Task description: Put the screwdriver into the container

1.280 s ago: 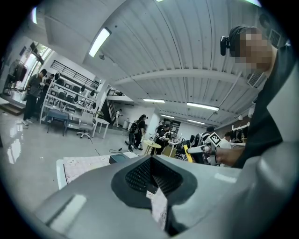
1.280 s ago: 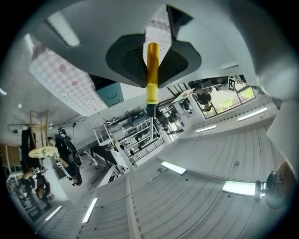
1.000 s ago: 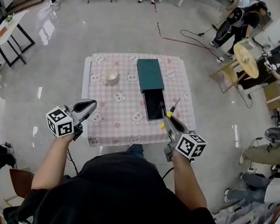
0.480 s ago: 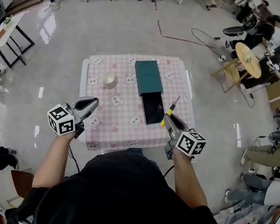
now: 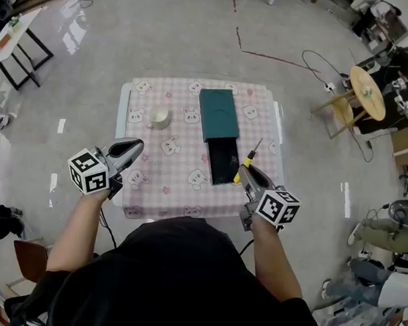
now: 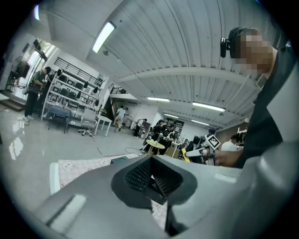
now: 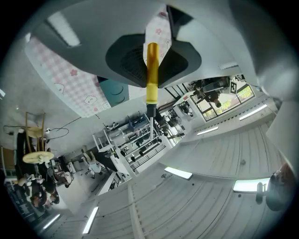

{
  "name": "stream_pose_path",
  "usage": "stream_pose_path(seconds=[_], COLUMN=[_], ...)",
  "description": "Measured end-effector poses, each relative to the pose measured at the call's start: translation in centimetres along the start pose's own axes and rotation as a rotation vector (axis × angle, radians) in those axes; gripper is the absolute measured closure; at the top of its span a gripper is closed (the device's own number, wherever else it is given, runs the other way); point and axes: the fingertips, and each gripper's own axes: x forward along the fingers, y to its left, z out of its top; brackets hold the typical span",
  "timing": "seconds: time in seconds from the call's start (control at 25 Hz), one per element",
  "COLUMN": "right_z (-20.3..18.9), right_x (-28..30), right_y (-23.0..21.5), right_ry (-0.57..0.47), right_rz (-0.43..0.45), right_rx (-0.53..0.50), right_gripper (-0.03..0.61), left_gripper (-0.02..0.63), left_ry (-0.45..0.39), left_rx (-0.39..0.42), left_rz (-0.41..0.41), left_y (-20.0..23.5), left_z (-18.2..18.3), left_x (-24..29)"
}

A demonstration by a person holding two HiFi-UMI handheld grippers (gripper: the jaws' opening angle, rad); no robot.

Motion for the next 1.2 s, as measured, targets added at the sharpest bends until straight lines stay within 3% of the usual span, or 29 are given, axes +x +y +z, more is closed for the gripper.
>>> stream_pose_path(seconds=[0.68, 1.2], right_z=[0.6, 0.3], right_x=[1.6, 3.5], right_y=[-1.8, -2.3], right_ry=[0.046, 0.071], right_rz=[0.007, 0.017], right_rx=[-0.010, -0.003], right_gripper=[0.472, 0.472], left_gripper=[0.614, 0.614], left_ry=[0.028, 0.033], left_rx=[-0.025, -0.040], left_rz=[-0.029, -0.005], left_y=[-0.3, 1.0], left_z=[-1.1, -1.2], left_x=[2.9, 2.7])
